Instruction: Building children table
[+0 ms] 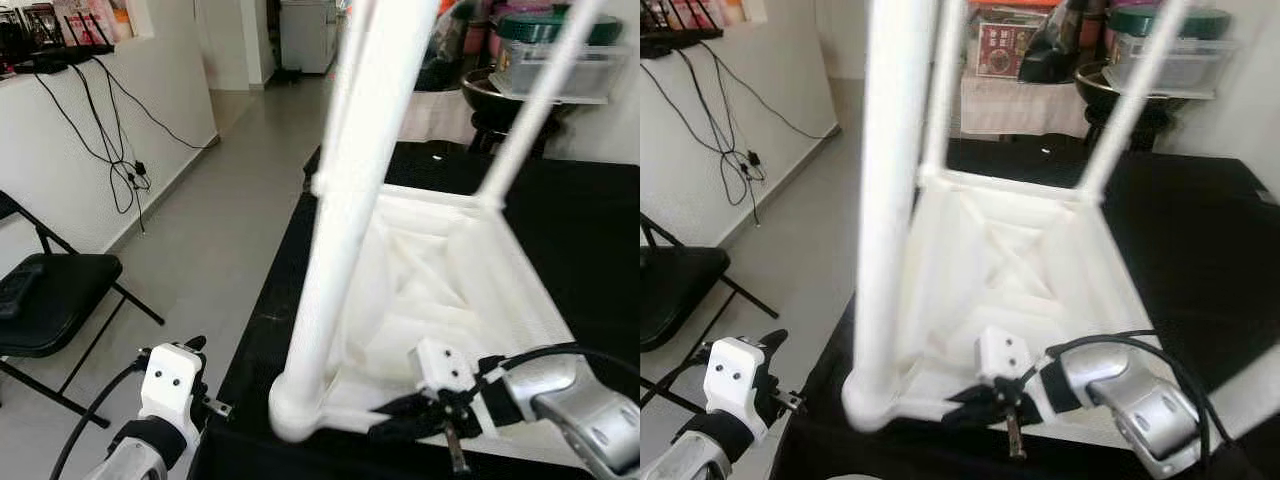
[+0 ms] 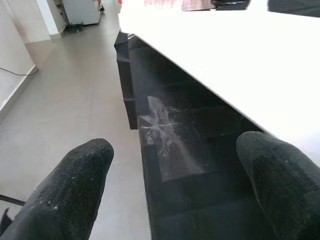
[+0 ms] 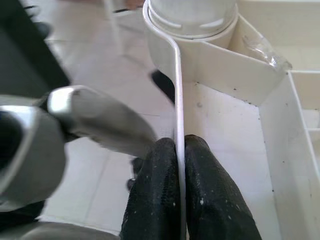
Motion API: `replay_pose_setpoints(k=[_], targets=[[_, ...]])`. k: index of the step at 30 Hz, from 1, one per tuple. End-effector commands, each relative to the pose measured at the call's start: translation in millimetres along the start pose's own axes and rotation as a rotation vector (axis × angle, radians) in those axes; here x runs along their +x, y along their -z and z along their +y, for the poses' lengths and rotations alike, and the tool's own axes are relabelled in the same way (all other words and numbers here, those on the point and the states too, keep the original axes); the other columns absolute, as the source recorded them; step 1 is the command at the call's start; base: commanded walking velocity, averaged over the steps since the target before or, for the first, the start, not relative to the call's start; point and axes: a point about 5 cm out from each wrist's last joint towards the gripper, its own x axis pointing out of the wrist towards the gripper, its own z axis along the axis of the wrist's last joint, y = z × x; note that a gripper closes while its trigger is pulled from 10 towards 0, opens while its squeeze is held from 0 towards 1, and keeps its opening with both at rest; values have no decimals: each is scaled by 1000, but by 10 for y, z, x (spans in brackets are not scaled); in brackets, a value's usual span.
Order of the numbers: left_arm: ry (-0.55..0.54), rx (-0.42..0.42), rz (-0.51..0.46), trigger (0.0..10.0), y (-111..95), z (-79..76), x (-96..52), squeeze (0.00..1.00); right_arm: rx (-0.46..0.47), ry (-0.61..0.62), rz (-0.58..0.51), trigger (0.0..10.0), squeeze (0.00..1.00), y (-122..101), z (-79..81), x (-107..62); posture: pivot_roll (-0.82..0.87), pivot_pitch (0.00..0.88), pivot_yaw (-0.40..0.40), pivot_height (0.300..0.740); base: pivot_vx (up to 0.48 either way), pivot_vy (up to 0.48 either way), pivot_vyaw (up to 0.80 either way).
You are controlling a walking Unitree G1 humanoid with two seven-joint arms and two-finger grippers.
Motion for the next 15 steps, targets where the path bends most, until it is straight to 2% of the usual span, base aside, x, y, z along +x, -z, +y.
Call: replay_pose_setpoints(k=[1, 4, 5, 6, 7, 8, 9, 10, 13, 15], targets=[[1, 14, 22, 10000, 16, 34, -19, 0, -76, -92, -29, 0, 0, -122, 97, 92, 32, 74, -10, 740, 0, 0, 0], [2, 14, 22, 10000, 16, 32, -18, 0, -90, -71, 16, 0, 0, -81, 85, 137, 34, 75, -11, 740, 0, 0, 0], [2, 15, 23, 10000, 17, 30, -18, 0, -99, 39, 103, 10000, 0, 0, -31, 225, 32, 74, -13, 740, 0, 0, 0], [1, 15, 22, 10000, 15, 27, -17, 0, -111, 128, 166, 10000, 0, 54, -129, 289, 36, 75, -17, 740, 0, 0, 0], [1, 15, 22, 10000, 15, 27, -17, 0, -111, 128, 166, 10000, 0, 54, -129, 289, 36, 75, -17, 740, 0, 0, 0], [-1, 15, 22, 10000, 15, 25, -18, 0, -102, 217, 193, 10000, 0, 72, -225, 348, 38, 75, -20, 740, 0, 0, 0], [-1, 15, 22, 10000, 15, 25, -18, 0, -102, 217, 193, 10000, 0, 72, -225, 348, 38, 75, -20, 740, 0, 0, 0], [-3, 15, 21, 10000, 15, 24, -18, 0, -93, 267, 204, 10000, 0, 75, -277, 379, 38, 75, -20, 740, 0, 0, 0], [-5, 14, 20, 10000, 14, 18, -22, 0, 2, 434, 206, 10000, 0, 78, -453, 344, 37, 75, -23, 740, 0, 0, 0], [-5, 14, 20, 10000, 14, 18, -22, 0, 2, 434, 206, 10000, 0, 78, -453, 344, 37, 75, -23, 740, 0, 0, 0]])
